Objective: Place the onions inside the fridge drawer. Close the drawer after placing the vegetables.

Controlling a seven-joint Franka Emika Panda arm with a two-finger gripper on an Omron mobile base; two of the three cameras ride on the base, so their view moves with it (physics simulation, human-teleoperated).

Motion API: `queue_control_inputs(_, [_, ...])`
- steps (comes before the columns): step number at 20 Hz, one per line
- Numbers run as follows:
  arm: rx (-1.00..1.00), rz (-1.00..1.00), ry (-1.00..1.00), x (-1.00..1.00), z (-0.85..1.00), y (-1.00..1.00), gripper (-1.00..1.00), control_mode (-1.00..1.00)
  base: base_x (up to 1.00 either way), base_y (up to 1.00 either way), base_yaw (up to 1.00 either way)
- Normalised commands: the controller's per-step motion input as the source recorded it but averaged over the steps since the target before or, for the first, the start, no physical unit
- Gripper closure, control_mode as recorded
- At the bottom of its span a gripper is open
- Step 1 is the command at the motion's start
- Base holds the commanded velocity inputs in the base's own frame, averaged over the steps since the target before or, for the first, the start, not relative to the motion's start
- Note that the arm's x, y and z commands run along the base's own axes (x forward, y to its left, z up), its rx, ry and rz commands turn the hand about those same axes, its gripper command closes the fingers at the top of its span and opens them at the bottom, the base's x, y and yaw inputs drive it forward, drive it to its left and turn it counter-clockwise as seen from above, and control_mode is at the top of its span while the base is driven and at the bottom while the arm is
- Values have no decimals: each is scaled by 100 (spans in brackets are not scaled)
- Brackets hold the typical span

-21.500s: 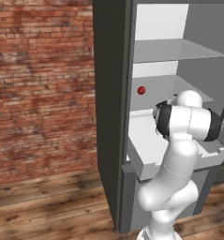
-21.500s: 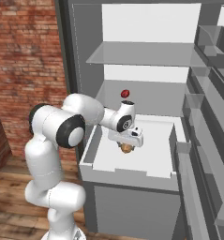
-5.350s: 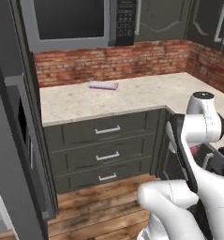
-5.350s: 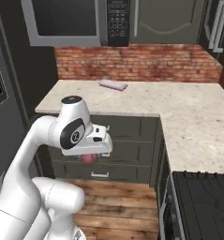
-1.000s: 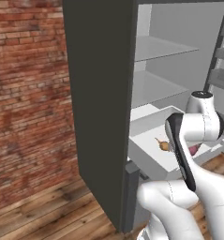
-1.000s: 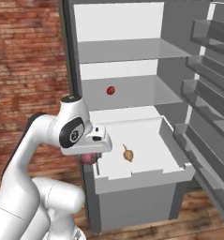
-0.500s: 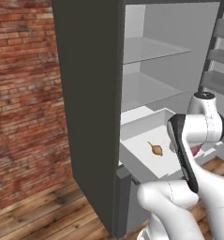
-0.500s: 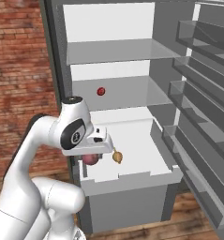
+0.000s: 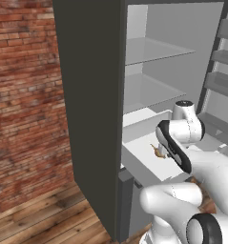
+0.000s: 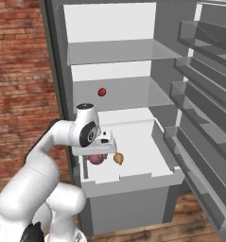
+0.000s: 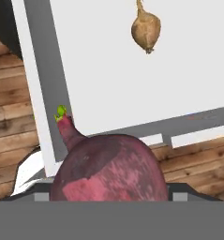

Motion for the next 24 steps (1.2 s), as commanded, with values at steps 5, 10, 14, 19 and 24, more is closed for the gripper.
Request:
queue_control_inputs(5, [10,0,17,98,-61,0,100,-100,0,0,0])
queue_control_inputs(10, [8,0,4,74,-46,0,100,-100,0,0,0])
queue_control_inputs(14, [1,0,1,38,-49,0,100,-100,0,0,0])
queue_control_inputs(19, [0,0,2,20,-46,0,100,-100,0,0,0])
queue_control_inputs(24, [0,0,0,0,-44,0,100,-100,0,0,0])
